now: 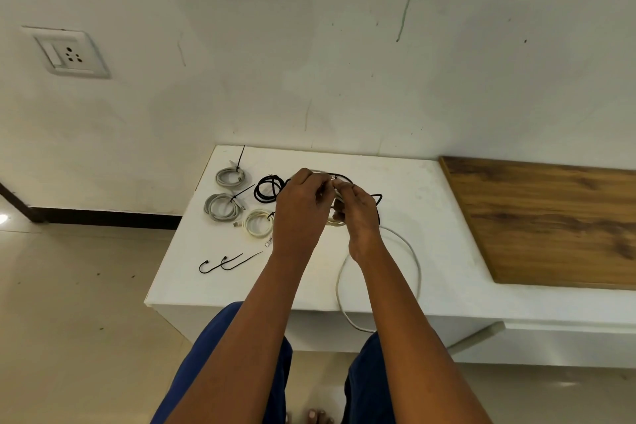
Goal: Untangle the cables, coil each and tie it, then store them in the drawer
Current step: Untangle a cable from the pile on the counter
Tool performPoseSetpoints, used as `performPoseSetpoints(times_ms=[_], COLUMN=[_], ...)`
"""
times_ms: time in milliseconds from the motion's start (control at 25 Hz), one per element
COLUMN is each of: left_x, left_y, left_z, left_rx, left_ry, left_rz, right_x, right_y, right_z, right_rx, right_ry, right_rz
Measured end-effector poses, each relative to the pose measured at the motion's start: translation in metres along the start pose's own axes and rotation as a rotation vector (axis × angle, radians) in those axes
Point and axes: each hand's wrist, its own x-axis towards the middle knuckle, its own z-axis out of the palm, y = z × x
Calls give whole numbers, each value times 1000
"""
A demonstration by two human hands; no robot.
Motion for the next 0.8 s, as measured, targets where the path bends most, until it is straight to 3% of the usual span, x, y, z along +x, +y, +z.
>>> performPoseSetpoints(times_ms=[800], left_x=[0], left_y=[1], left_z=[0], left_rx=[19], left_ry=[-3], left_rz=[3], right_x=[1], right_y=[1], right_z=[1], right_rx=[-11], right_ry=[6], right_rz=[-2])
